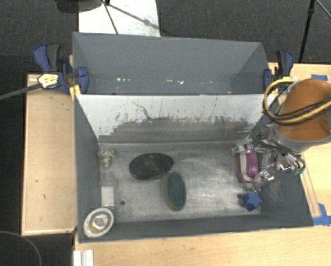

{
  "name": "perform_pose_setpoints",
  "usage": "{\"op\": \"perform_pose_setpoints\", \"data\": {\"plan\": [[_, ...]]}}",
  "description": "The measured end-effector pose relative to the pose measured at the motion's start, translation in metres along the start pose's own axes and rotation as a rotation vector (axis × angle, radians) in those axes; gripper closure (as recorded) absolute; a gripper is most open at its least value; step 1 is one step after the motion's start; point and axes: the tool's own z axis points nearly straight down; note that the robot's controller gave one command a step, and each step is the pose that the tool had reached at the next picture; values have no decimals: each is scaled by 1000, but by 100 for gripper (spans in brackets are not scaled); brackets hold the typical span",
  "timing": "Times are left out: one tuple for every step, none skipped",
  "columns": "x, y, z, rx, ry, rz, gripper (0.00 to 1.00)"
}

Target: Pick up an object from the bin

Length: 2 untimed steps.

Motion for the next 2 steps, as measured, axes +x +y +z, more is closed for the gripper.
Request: {"op": "perform_pose_setpoints", "data": {"plan": [[-2,1,-4,0,-2,-6,100],[-3,1,-5,2,-5,-7,0]]}}
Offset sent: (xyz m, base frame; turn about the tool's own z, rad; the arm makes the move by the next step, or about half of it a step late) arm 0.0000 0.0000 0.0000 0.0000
